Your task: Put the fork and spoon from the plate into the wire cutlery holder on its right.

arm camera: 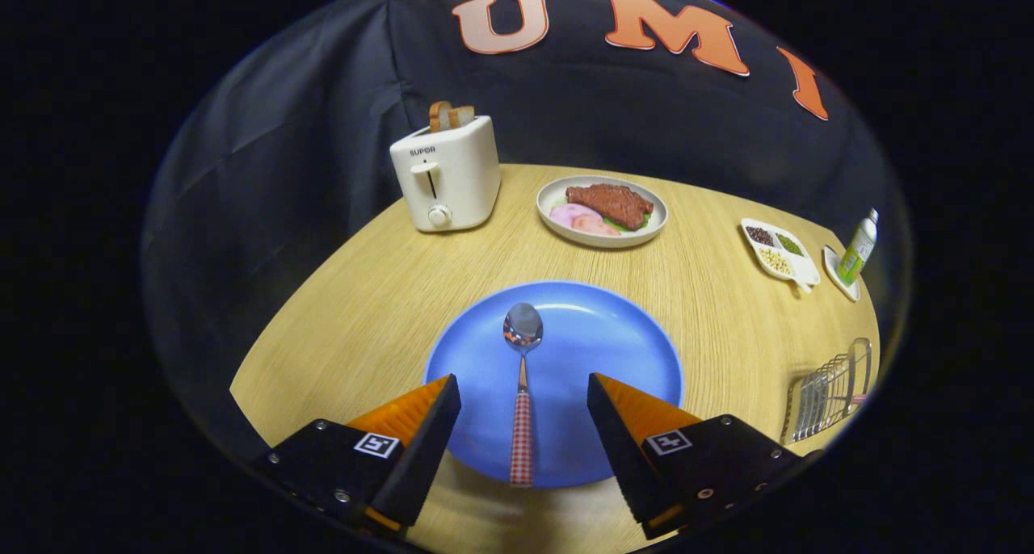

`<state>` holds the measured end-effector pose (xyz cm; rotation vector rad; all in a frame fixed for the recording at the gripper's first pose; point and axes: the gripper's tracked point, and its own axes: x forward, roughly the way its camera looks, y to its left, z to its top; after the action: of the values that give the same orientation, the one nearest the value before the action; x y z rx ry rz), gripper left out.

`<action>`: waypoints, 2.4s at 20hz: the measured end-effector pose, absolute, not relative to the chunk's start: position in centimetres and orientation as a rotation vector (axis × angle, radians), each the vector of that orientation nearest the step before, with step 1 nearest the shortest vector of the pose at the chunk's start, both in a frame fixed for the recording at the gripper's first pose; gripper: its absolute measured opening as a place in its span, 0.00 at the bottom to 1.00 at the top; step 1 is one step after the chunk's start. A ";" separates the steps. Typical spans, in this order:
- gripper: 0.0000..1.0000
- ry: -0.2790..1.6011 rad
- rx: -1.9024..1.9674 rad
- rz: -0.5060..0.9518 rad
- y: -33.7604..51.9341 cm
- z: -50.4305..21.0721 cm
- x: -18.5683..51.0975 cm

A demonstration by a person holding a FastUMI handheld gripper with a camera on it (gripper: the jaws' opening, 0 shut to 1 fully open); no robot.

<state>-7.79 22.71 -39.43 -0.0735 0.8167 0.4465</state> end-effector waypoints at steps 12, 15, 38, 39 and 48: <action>0.12 0.847 -0.108 0.409 22.9 -42.7 -7.8; 0.09 0.857 -0.033 0.420 23.0 -42.1 -7.7; 0.07 0.613 -0.007 0.282 3.4 -24.9 -4.8; 0.07 0.618 -0.010 0.270 2.2 -24.8 -4.9; 0.07 0.719 -0.053 0.198 -6.8 -26.2 -5.9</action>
<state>-5.85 -6.76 -26.16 -0.0525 0.7194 0.1978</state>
